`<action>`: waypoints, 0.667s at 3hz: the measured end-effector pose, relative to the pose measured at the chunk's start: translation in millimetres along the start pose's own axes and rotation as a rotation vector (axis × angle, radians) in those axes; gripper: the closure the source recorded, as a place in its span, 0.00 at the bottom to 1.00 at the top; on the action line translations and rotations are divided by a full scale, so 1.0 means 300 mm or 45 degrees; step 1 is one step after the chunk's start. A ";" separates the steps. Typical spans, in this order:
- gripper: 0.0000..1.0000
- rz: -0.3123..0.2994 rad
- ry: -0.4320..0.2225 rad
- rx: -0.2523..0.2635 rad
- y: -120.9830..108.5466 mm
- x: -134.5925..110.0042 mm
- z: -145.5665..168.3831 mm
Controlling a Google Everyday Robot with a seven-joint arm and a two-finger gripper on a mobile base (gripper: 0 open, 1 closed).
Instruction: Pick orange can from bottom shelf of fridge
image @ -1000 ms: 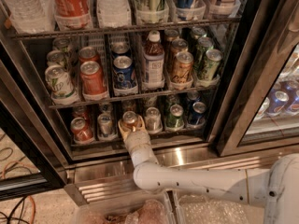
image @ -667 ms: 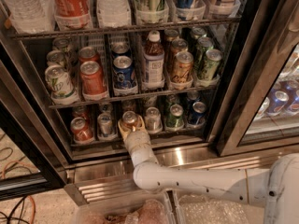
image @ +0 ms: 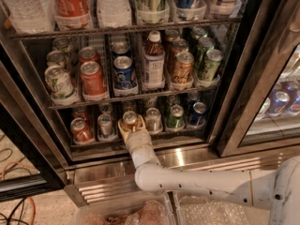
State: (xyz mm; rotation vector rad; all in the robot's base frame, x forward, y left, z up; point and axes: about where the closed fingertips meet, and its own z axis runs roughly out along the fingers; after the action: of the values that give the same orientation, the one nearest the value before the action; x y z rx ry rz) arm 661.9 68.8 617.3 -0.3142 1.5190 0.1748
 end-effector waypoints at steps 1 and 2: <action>1.00 -0.009 -0.016 -0.007 -0.005 -0.024 -0.016; 1.00 -0.017 -0.031 -0.013 -0.010 -0.045 -0.028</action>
Offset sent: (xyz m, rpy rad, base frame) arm -0.1154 -0.0513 0.1444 -0.0568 -0.2892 0.1275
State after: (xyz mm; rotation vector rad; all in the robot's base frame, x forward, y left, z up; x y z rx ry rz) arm 654.1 64.4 630.9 -0.3287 1.4919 0.1752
